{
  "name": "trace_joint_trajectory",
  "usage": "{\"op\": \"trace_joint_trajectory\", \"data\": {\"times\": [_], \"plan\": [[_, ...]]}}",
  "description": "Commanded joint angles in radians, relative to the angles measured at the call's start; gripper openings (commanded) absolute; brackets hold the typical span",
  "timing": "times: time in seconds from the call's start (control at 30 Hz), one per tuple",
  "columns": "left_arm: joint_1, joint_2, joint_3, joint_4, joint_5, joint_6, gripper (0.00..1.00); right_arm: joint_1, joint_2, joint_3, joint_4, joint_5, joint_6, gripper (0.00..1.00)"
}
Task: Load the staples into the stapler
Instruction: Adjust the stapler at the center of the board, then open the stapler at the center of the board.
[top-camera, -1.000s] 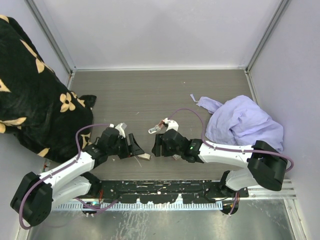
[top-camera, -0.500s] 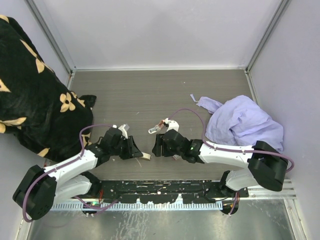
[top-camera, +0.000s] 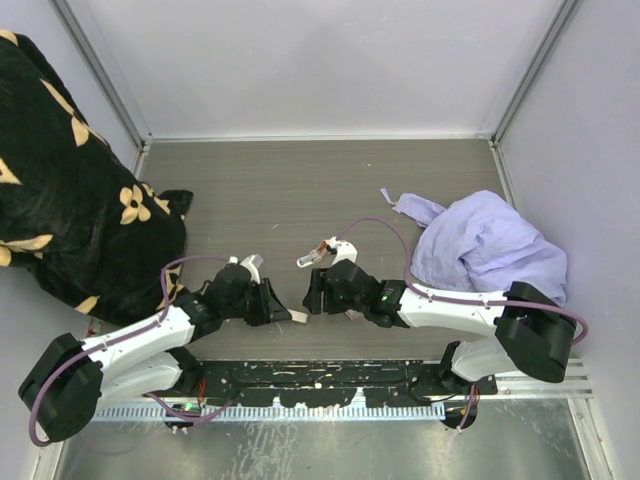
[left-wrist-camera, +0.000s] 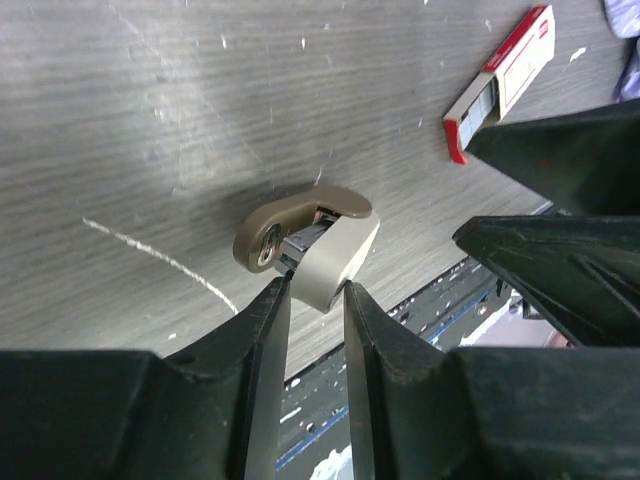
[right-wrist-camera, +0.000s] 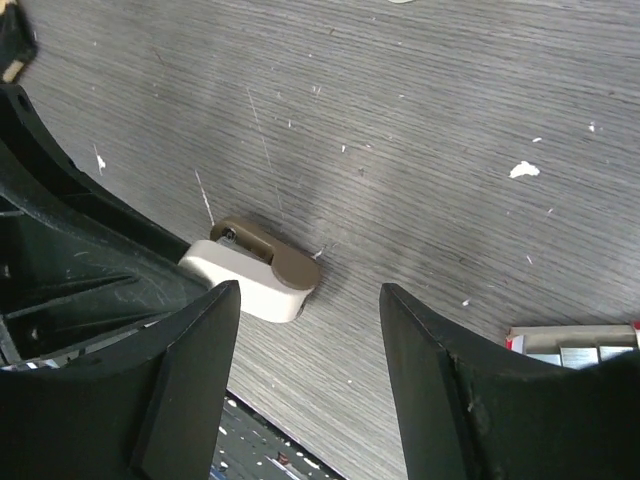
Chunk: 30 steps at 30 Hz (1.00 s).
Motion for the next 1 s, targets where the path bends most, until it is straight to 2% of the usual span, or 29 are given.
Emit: {"op": "trace_joint_trajectory", "data": {"times": [0.0,0.13,0.27,0.43,0.5,0.57,0.6,0.7,0.83,0.97], "plan": [[-0.03,-0.045,-0.01,-0.109,-0.031,-0.042,0.31,0.013,-0.039,-0.033,0.124,-0.033,-0.089,0.64],[-0.029,-0.092,0.018,-0.203,-0.094,-0.009,0.45,0.054,-0.031,-0.038,0.127,-0.015,-0.234,0.67],[-0.029,-0.085,0.076,-0.257,-0.146,0.039,0.57,0.092,-0.018,-0.026,0.094,0.016,-0.306,0.67],[-0.017,-0.039,0.121,-0.239,-0.166,0.07,0.62,0.119,0.038,0.003,0.084,0.041,-0.321,0.61],[-0.005,-0.043,0.131,-0.239,-0.196,0.083,0.65,0.135,0.043,0.014,0.103,0.031,-0.329,0.62],[0.032,-0.052,0.134,-0.241,-0.22,0.109,0.69,0.163,0.05,0.04,0.096,0.05,-0.334,0.67],[0.067,-0.055,0.134,-0.242,-0.219,0.123,0.71,0.178,0.061,0.067,0.07,0.11,-0.322,0.68],[0.179,-0.072,0.125,-0.231,-0.176,0.157,0.72,0.213,0.105,0.139,0.008,0.191,-0.328,0.72],[0.291,-0.111,0.103,-0.221,-0.108,0.192,0.73,0.235,0.143,0.177,0.033,0.146,-0.527,0.76],[0.354,-0.145,0.096,-0.255,-0.064,0.226,0.74,0.234,0.205,0.266,-0.023,0.021,-0.74,0.76]]}}
